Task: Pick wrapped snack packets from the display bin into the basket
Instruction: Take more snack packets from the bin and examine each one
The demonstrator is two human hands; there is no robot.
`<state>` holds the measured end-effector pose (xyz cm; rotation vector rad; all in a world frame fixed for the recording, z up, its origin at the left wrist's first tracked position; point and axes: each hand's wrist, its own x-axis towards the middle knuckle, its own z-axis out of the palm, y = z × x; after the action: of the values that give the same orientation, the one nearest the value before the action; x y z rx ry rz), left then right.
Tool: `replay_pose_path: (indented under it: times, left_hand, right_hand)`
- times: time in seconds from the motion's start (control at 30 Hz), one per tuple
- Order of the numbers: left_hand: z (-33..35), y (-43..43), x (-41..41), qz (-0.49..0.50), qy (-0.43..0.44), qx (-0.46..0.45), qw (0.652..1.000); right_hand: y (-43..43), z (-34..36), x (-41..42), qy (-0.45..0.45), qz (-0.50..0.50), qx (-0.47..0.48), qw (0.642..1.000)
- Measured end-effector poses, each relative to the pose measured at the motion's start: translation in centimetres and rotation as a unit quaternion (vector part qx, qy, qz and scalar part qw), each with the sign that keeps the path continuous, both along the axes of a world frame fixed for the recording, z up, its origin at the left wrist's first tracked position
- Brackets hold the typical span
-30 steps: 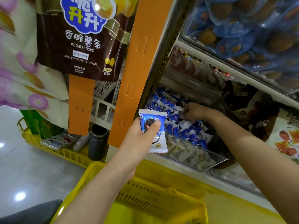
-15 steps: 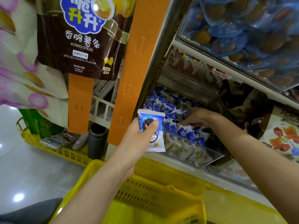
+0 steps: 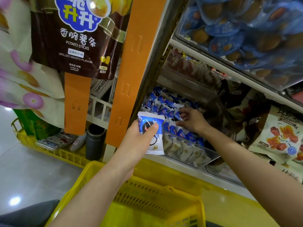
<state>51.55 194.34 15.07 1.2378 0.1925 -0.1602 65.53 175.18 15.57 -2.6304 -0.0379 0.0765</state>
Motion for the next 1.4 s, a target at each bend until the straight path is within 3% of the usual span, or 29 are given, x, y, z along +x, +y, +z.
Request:
replay_pose_path:
  times: [0.2,0.43,0.6,0.73,0.87,1.0,1.27,1.4]
  left_hand:
    - [-0.2,0.1,0.0,0.003,-0.003,0.001,1.0]
    - [-0.1,-0.1,0.0,-0.001,-0.011,0.008,1.0]
    - [-0.4,0.2,0.0,-0.004,-0.019,0.014,1.0]
    - [-0.5,0.3,-0.1,-0.007,-0.02,0.017,1.0]
    - [-0.6,0.4,0.1,-0.003,-0.018,0.017,1.0]
    - [-0.6,0.3,0.3,0.001,-0.014,0.012,1.0]
    - [-0.8,-0.1,0.6,0.008,-0.012,0.016,1.0]
    - [-0.6,-0.2,0.6,0.013,-0.001,0.019,1.0]
  right_hand:
    - [-0.9,0.5,-0.1,0.06,0.003,0.087,0.994]
    - [-1.0,0.9,0.2,0.068,0.041,0.002,0.997]
    - [-1.1,1.3,1.8,-0.095,0.01,-0.043,0.995]
    - [0.2,0.7,3.6,-0.002,0.005,-0.064,0.998]
    - [1.1,0.6,5.2,0.034,-0.015,-0.041,0.998]
    - [2.7,-0.1,6.2,-0.014,-0.024,0.012,1.0]
    - [2.3,-0.3,5.7,0.007,0.012,-0.041,0.999]
    - [2.9,0.3,2.8,-0.075,0.025,-0.048,0.996]
